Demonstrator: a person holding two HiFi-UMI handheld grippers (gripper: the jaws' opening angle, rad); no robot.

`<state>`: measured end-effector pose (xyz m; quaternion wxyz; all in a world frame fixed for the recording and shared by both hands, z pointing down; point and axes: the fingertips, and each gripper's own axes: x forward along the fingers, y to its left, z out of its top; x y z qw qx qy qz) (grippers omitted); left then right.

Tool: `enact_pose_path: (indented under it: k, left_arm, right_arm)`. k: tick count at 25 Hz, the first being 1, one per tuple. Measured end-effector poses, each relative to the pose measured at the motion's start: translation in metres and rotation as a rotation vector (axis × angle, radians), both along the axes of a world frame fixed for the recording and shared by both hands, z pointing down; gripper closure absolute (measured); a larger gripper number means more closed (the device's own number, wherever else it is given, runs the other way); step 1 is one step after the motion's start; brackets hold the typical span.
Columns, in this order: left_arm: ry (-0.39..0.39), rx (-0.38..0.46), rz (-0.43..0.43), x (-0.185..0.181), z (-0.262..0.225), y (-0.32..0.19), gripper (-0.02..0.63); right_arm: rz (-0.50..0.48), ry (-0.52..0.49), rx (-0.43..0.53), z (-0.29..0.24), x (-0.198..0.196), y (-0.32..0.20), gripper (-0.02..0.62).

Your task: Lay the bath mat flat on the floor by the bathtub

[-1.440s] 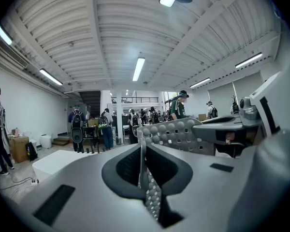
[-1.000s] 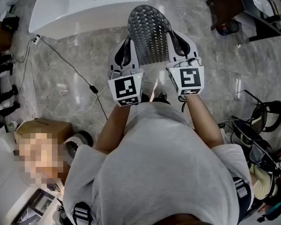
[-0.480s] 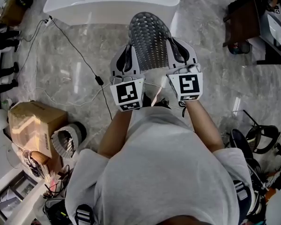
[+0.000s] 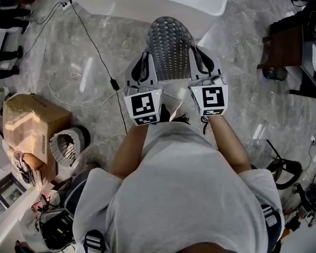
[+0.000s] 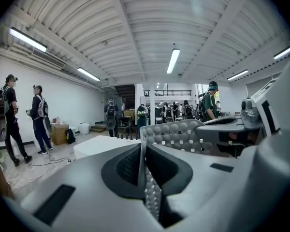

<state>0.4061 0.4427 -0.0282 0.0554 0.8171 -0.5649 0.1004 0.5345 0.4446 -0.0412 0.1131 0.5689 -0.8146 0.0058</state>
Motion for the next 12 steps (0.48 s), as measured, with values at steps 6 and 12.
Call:
enact_pose_path:
  k: [6,12]
  left_arm:
    - [0.015,-0.03,-0.052,-0.045,0.013,-0.023,0.581]
    - [0.031,-0.065,-0.082,-0.1,0.028,-0.049,0.581]
  right_arm:
    - [-0.046,0.022,-0.025,0.009,-0.041,-0.026,0.577]
    - [-0.073,0.045,-0.047,0.024,-0.084,-0.055,0.577]
